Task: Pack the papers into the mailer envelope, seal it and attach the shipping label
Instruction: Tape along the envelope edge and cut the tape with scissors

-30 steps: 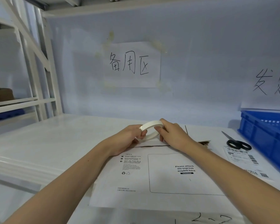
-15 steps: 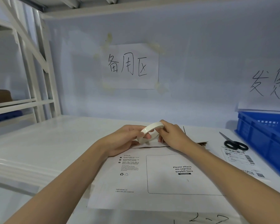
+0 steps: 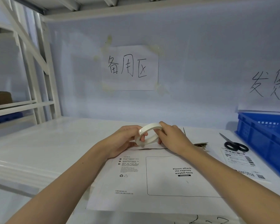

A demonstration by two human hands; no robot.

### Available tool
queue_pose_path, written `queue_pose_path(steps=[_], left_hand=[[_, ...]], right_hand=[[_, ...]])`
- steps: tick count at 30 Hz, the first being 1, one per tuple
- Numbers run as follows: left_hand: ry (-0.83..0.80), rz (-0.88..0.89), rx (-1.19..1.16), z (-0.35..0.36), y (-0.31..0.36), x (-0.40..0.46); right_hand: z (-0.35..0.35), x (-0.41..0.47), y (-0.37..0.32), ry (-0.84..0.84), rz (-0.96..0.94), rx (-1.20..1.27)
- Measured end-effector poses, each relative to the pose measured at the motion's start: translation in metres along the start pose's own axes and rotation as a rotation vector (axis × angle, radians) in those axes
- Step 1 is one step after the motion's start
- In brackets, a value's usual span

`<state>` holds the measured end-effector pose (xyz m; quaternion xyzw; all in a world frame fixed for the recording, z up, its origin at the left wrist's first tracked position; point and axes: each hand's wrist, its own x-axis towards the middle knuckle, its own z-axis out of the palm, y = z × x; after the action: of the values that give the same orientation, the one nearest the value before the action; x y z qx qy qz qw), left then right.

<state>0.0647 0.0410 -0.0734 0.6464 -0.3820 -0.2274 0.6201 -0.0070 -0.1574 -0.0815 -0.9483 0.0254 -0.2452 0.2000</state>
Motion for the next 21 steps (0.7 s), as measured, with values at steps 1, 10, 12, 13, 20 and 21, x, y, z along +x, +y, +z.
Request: queue_pose_path(steps=[1, 10, 12, 13, 20, 21], left_hand=[[-0.002, 0.007, 0.007, 0.0002, -0.0001, -0.0003], [0.061, 0.015, -0.051, 0.0041, 0.0011, -0.0014], [0.089, 0.003, -0.072, 0.0059, 0.0016, -0.0007], [0.099, -0.004, -0.077, 0.0069, 0.002, -0.0005], [0.055, -0.009, -0.084, 0.0054, 0.0015, 0.0001], [0.053, -0.007, -0.076, 0.0057, 0.0022, -0.0003]], right_hand=[[0.0003, 0.0005, 0.0, 0.001, 0.002, -0.014], [0.0008, 0.0036, -0.0025, 0.014, 0.002, -0.111], [0.0007, 0.0036, -0.0029, 0.012, 0.013, -0.117], [0.0008, 0.0036, -0.0031, 0.014, 0.02, -0.12], [0.0, 0.0023, -0.004, 0.022, 0.038, -0.136], [-0.0004, 0.0018, -0.0047, 0.021, 0.035, -0.134]])
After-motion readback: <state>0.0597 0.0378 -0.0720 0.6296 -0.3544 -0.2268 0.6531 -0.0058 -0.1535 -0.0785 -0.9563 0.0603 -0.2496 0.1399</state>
